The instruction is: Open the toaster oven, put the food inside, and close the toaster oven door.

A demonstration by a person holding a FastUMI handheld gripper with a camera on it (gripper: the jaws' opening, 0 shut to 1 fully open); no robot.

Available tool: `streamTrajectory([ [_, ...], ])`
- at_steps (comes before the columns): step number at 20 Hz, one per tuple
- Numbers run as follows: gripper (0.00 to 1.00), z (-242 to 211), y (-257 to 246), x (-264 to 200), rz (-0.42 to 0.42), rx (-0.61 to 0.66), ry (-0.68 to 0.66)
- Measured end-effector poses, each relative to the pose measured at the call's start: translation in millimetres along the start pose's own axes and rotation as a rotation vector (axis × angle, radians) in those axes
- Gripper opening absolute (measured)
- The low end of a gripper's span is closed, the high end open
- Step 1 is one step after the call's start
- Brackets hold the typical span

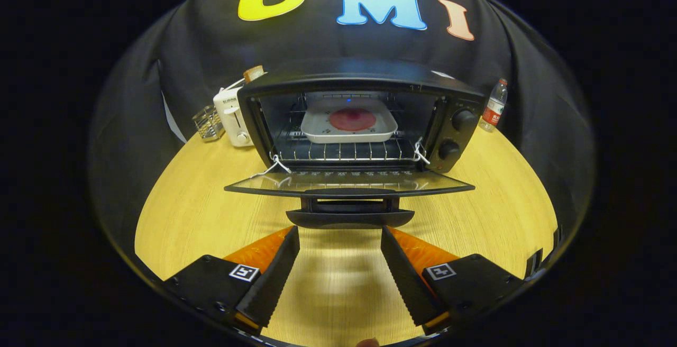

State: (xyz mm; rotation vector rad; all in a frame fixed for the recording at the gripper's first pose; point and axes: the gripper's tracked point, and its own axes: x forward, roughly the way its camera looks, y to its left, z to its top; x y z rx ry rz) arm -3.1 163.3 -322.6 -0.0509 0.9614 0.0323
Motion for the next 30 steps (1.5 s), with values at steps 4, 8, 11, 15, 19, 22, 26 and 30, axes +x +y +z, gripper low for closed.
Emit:
streamTrajectory([
  [4,0.98,19,0,-7,0.001,-0.022,-0.056],
  [8,0.98,36,0,-9,0.018,-0.027,-0.094],
  [11,0.98,49,-6,-16,0.016,-0.067,-0.137],
  [15,0.98,69,-11,-27,0.034,-0.064,-0.233],
  [19,0.98,95,-29,-77,0.024,-0.058,-0.391],
  [22,0.98,108,-44,-122,0.023,-0.036,-0.504],
  [26,0.97,115,-71,-177,0.01,-0.018,-0.616],
  [30,0.97,106,-86,-219,0.029,0.008,-0.667],
])
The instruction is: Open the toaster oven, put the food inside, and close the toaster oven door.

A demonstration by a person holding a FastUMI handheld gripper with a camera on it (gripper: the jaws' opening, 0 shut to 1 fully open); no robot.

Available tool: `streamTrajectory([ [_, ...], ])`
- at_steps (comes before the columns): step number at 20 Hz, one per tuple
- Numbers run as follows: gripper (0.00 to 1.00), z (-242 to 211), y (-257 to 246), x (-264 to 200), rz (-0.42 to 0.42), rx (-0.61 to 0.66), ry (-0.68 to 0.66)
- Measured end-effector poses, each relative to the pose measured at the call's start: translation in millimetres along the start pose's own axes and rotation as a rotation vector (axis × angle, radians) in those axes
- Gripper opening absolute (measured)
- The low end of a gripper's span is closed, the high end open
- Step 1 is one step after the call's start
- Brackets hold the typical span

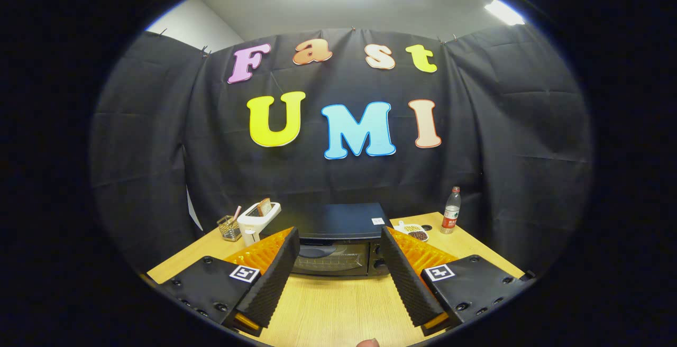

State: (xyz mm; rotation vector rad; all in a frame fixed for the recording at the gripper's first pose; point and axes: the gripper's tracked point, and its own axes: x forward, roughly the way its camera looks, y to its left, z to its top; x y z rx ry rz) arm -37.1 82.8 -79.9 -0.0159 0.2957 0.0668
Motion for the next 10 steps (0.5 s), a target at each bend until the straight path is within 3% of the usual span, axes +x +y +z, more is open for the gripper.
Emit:
streamTrajectory([
  [10,0.97,17,-32,-61,0.001,-0.013,-0.1],
])
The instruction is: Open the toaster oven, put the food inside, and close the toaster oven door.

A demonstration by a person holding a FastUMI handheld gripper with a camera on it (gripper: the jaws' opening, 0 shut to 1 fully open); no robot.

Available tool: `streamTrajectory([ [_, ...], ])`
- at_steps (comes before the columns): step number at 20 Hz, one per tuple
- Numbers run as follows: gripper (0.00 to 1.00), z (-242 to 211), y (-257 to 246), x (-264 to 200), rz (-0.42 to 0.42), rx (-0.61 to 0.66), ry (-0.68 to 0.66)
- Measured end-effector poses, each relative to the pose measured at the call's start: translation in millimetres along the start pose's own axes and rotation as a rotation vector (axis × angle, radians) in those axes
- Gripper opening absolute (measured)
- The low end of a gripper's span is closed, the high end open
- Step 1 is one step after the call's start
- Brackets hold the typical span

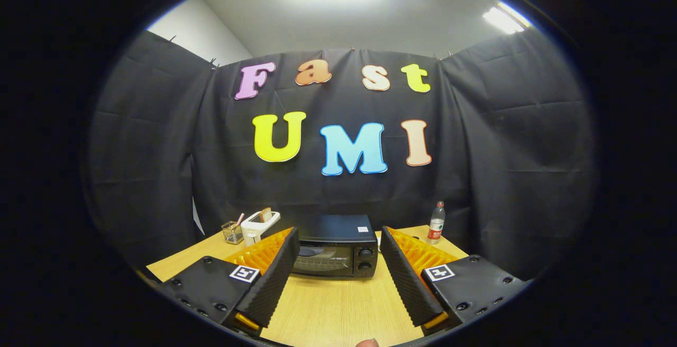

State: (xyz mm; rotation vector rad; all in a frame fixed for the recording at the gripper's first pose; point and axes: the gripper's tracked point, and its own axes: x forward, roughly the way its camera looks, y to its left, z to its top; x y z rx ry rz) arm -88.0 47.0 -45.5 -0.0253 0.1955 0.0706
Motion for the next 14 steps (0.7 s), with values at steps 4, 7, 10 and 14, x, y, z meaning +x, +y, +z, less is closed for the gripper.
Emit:
streamTrajectory([
  [4,0.97,3,-14,-2,-0.011,-0.01,-0.001],
  [7,0.97,9,-21,-3,-0.013,-0.017,-0.016],
  [10,0.97,16,-22,-3,-0.012,-0.01,-0.036],
  [14,0.97,15,-21,-4,-0.004,0.005,-0.031],
])
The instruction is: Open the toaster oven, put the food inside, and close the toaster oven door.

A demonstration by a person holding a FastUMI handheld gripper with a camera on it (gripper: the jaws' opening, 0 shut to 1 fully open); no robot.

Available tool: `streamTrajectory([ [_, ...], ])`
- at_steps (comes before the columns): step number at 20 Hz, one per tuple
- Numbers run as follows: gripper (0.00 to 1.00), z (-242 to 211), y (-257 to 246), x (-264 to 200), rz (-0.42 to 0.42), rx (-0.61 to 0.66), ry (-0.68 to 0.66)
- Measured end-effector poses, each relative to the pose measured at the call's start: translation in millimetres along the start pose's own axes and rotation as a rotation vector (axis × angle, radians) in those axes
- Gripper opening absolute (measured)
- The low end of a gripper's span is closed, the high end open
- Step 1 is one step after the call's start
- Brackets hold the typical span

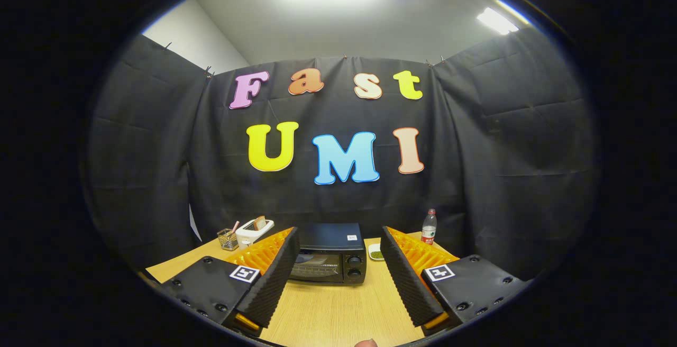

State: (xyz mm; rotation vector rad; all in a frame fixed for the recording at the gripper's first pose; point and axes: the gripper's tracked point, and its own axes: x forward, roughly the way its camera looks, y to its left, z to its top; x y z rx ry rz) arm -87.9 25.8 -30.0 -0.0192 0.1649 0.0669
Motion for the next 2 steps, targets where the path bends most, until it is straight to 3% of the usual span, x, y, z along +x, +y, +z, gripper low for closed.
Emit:
streamTrajectory([
  [2,0.97,1.9,-1.6,-0.5,-0.003,0.011,-0.011],
])
